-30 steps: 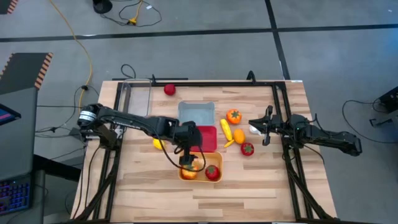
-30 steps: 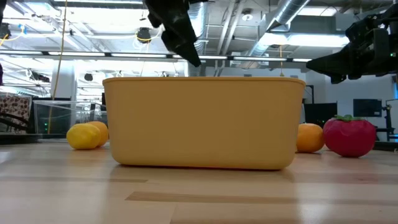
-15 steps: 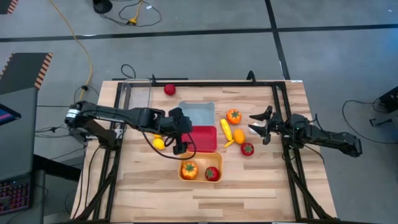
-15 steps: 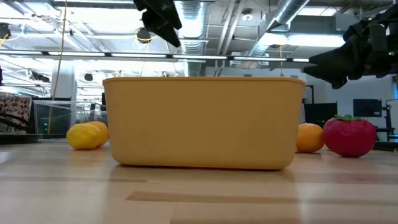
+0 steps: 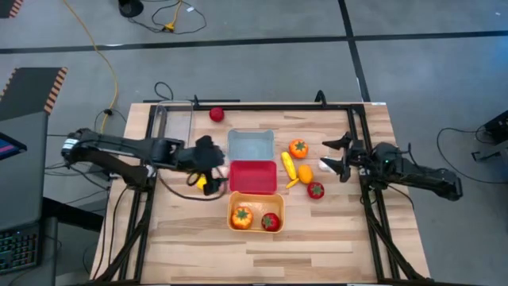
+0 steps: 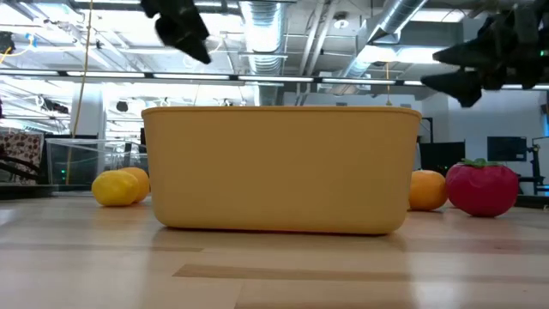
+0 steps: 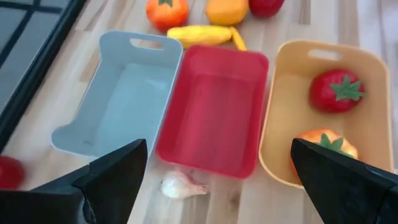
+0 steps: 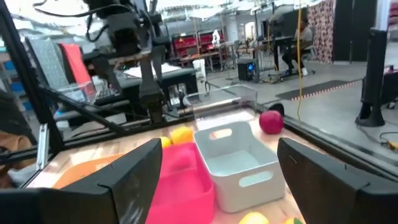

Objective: Sort produce into baskets
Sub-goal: Put the bottom red tomato into the yellow bin

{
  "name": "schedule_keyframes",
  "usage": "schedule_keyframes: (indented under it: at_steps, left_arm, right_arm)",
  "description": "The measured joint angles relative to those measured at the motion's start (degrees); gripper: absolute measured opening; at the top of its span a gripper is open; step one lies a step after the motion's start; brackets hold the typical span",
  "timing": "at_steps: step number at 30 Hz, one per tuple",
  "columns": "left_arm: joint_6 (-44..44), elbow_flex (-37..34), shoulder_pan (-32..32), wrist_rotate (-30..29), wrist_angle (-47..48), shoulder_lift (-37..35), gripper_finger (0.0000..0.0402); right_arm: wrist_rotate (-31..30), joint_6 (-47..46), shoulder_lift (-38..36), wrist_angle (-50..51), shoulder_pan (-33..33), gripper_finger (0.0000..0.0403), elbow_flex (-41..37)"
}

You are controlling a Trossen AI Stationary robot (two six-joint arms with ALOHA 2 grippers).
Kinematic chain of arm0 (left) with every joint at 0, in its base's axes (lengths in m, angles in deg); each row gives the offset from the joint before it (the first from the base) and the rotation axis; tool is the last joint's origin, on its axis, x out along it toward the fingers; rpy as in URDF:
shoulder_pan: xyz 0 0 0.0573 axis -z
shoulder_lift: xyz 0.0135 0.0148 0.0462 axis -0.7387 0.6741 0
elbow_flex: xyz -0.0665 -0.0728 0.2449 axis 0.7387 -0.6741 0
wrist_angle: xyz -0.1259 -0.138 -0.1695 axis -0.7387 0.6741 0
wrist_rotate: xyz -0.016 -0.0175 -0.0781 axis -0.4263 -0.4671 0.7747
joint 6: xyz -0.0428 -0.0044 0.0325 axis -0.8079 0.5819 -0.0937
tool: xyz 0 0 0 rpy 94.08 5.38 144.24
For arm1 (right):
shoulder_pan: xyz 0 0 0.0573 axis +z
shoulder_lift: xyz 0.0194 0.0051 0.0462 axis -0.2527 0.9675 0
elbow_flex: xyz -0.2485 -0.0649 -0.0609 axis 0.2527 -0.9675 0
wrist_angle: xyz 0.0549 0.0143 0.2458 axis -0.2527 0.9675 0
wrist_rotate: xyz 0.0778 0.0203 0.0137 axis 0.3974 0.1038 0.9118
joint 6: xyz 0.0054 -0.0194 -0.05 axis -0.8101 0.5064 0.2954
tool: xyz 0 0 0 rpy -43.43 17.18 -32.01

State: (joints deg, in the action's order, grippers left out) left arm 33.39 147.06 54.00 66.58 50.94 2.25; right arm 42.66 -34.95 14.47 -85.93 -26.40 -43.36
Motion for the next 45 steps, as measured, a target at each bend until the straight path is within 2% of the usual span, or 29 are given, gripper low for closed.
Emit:
schedule_keyframes:
  at_steps: [7, 13, 19, 27, 37, 45]
  left_arm:
    - [-3.92, -17.74, 0.17, -0.19, -14.98, -13.95, 0.0384]
    - [-5.15, -25.88, 0.16, -0.13, -21.60, -19.91, 0.0384]
    - [-4.83, -27.56, 0.16, -0.13, -21.58, -20.68, 0.0384]
    - [-4.56, -29.37, 0.16, -0.62, -21.73, -20.52, 0.0384]
    - [-4.58, -29.41, 0.16, -0.77, -22.06, -20.50, 0.0384]
    - [-4.63, -29.41, 0.16, -0.78, -22.09, -20.50, 0.0384]
  right_arm:
    - [-0.13, 0.32, 8.06, 5.73, 2.55, 0.0341, 10.21]
    - [-0.15, 0.32, 20.04, 12.69, 4.73, 0.0341, 20.69]
    - [-0.13, -0.33, 29.52, 19.68, 5.93, 0.0341, 29.34]
    - [1.86, -8.94, 38.11, 30.07, 11.20, 0.0341, 36.32]
    - [0.99, -20.75, 52.81, 38.98, 20.50, 0.0341, 37.75]
    - [0.98, -21.65, 64.51, 39.87, 24.37, 0.0340, 37.75]
